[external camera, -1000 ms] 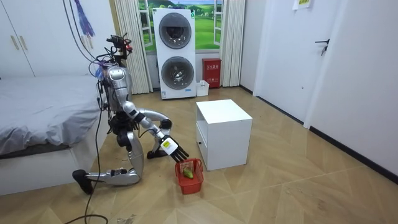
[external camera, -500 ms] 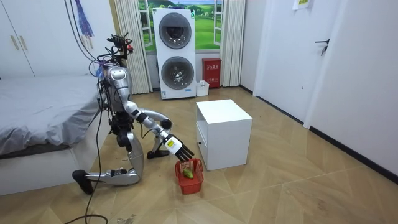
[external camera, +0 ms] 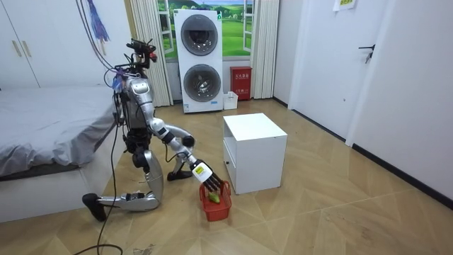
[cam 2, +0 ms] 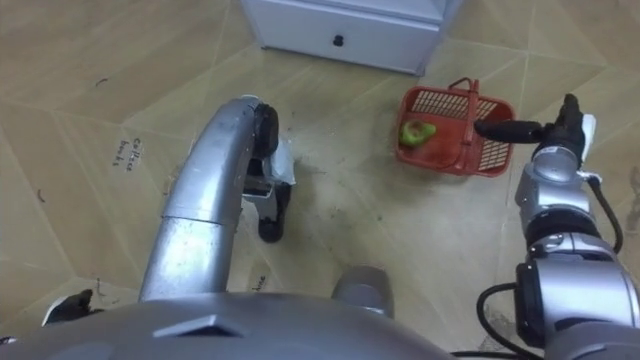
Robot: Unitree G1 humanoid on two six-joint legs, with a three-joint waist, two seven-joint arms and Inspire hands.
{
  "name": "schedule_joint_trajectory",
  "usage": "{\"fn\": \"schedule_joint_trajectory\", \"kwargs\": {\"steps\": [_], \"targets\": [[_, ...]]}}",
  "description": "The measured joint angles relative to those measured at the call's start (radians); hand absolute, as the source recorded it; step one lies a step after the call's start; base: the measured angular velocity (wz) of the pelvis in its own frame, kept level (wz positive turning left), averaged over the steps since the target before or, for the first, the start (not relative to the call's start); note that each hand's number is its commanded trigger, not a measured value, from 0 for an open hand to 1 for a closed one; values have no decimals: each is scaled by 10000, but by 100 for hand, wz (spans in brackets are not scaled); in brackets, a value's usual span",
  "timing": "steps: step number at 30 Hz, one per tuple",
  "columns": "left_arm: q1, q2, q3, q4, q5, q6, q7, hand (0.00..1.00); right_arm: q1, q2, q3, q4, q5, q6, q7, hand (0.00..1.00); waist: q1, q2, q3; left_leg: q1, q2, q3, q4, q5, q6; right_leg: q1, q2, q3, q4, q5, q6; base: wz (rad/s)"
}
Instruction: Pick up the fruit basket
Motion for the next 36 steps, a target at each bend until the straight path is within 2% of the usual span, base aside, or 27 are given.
{"fn": "schedule_joint_trajectory", "kwargs": {"steps": [5,11,14,17,19,24,28,33,36], "targets": [[12,78,-172,-19,-3,45,-204,0,-237,-110,442,349,84,-3,474,0,211,70,18,-127,16,9,-85,63,-60,-217,-7,6,42,-32,48,1],[-3,79,-253,-377,-14,165,-511,0,-413,-418,563,823,378,-2,846,0,593,190,26,-273,5,36,-177,146,-76,-406,-35,-7,82,-81,69,2],[-4,80,-260,-380,-14,175,-630,0,-486,-450,693,991,562,-2,979,0,699,221,25,-273,2,37,-198,154,-90,-417,-37,-16,81,-86,63,0],[15,79,-565,-380,-26,203,-706,0,-652,-477,733,1094,690,-2,1069,0,710,324,65,-279,1,65,-200,160,-85,-428,-79,-59,93,-96,72,0],[9,83,-707,-383,-27,204,-846,0,-832,-529,754,1210,741,-2,1220,0,711,362,59,-350,7,95,-207,162,-82,-540,-120,-1,123,-116,110,-2],[-17,83,-726,-407,-168,207,-1043,0,-1176,-575,844,1527,1075,-2,1454,0,718,386,83,-480,30,209,-239,206,17,-716,-236,41,149,-125,128,0],[-17,82,-736,-409,-391,251,-1161,0,-1191,-611,910,1538,1484,-2,1673,0,754,428,97,-480,51,215,-253,230,49,-726,-234,43,182,-123,131,0],[-6,82,-1196,-528,-405,293,-1297,0,-1253,-615,1232,2316,1887,29,2073,0,891,540,135,-480,47,218,-259,238,55,-732,-237,44,193,-114,157,0],[-12,81,-1331,-581,-405,349,-1326,0,-1261,-615,1234,2529,1905,49,2137,0,967,582,131,-481,59,233,-266,242,49,-759,-246,65,193,-117,154,0]]}}
